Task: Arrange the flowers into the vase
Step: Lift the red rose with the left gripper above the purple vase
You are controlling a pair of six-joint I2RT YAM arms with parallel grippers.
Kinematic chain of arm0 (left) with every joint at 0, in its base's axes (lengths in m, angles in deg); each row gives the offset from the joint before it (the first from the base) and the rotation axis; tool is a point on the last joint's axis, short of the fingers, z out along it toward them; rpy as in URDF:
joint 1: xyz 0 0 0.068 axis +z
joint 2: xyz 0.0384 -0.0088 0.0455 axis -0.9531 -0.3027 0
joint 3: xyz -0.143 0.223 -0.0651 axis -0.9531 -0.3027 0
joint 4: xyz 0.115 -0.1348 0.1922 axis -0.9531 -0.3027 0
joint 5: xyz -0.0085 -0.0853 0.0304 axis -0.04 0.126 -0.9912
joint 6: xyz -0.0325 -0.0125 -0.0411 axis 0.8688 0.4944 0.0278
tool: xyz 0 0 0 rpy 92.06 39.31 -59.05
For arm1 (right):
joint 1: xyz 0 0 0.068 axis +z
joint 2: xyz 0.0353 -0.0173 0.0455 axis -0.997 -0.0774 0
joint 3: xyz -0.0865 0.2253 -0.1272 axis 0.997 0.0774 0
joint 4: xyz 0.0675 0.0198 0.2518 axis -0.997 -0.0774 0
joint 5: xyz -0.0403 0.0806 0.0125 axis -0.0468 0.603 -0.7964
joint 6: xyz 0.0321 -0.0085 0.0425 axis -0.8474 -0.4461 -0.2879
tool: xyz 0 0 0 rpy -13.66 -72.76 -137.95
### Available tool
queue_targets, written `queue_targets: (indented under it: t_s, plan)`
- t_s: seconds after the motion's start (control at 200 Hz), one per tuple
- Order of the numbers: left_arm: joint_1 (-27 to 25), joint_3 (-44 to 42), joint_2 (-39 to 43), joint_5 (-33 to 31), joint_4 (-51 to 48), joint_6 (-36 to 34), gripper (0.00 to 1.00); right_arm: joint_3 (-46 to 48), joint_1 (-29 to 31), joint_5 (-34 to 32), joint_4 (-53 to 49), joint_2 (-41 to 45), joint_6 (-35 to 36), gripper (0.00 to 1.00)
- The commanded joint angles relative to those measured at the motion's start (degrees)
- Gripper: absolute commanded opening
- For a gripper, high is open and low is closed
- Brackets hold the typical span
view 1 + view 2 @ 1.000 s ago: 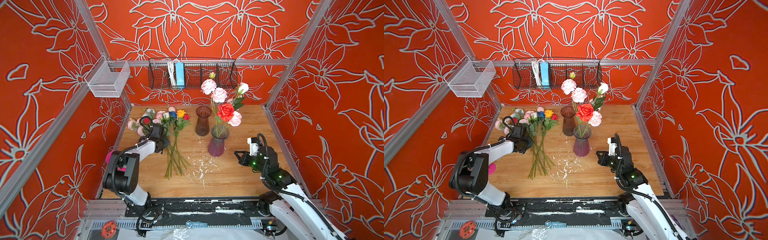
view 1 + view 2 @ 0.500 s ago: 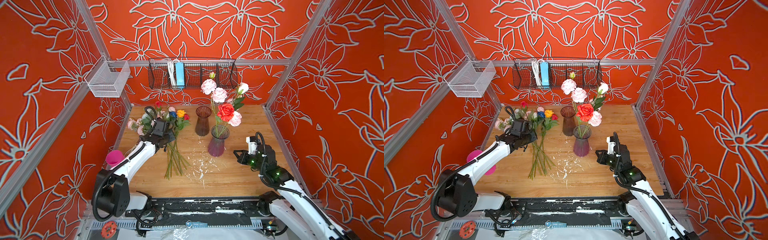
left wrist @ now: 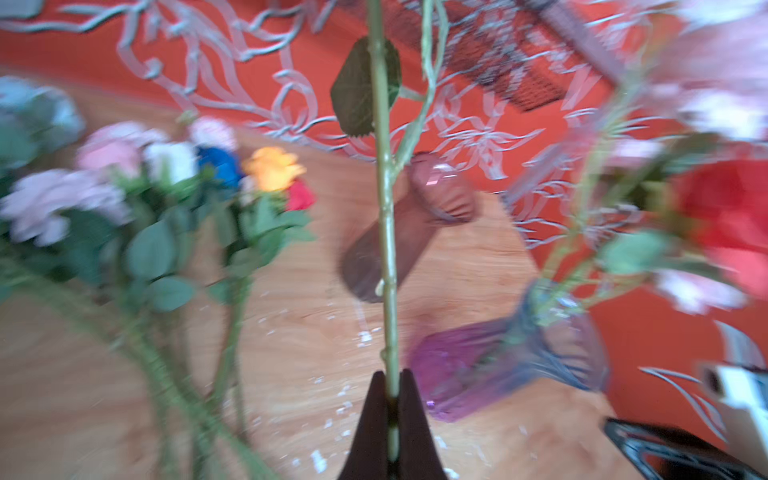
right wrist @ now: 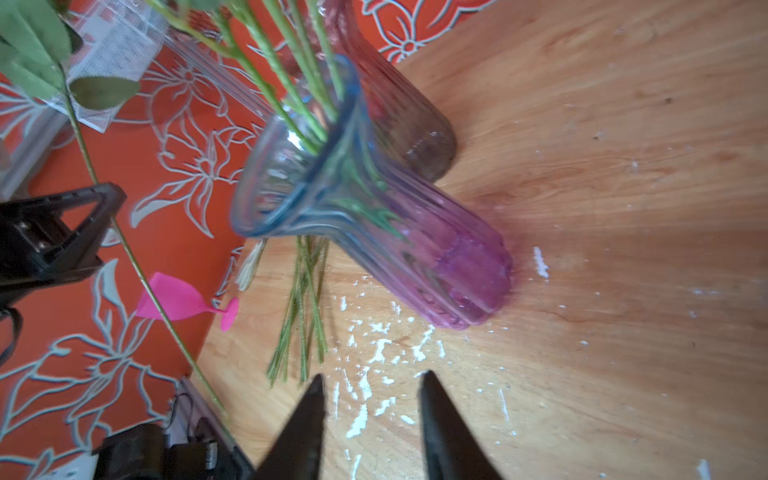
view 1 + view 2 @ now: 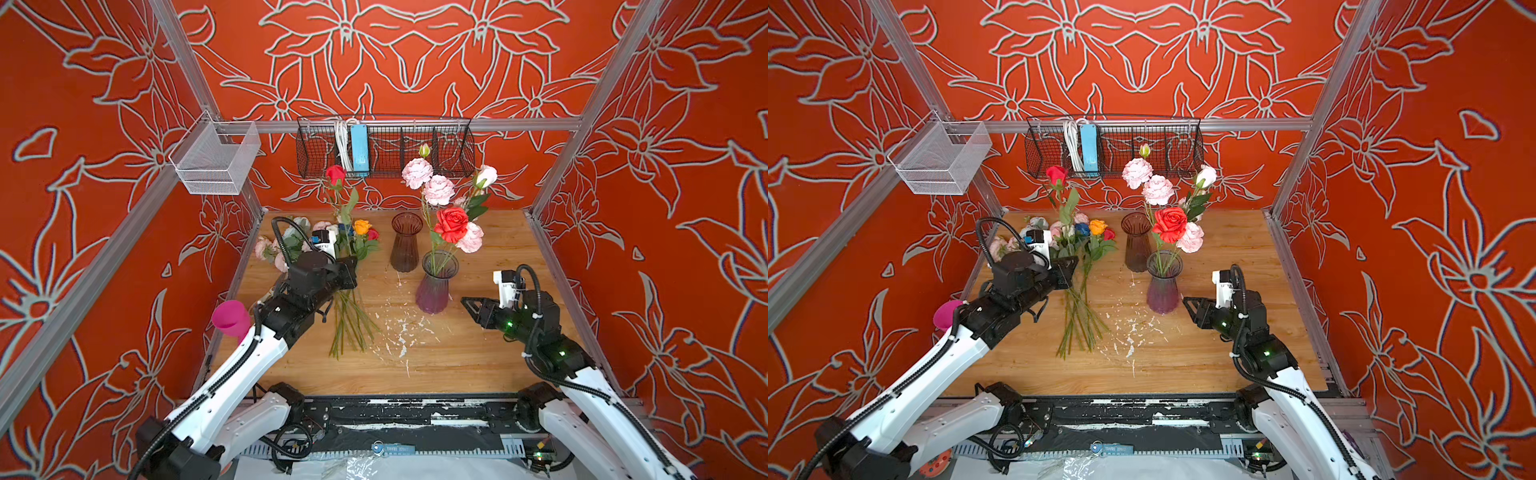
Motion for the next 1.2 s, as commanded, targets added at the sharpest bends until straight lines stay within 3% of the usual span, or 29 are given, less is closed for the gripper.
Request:
queue_targets:
  t_s: [0.0,0.19,0.54,0.891,1.196]
  plan:
    - [-3.1,-0.8,2.8,3.2,10.4,-3.4,0.00,-2.8,-0.2,0.6,0.2,3.1,1.0,0.53]
    - [-9.2,3.3,0.6,2.5,12.7,-7.6,0.00,-3.5,-0.1,2.6,0.5,7.0,2.7,0.59]
    - [-17.9,12.2,-7.8,2.2,13.3,-13.4,0.00,-5.7,-0.1,5.6,0.6,8.9,2.8,0.62]
    - [-21.4,22.0,-16.1,1.6,18.5,-19.1,0.00,-3.4,-0.2,1.2,2.0,9.1,2.5,0.63]
    - [-22.0,29.4,-27.6,-1.0,35.4,-26.5,0.00,-3.4,-0.1,-2.7,-0.8,9.7,3.2,0.64]
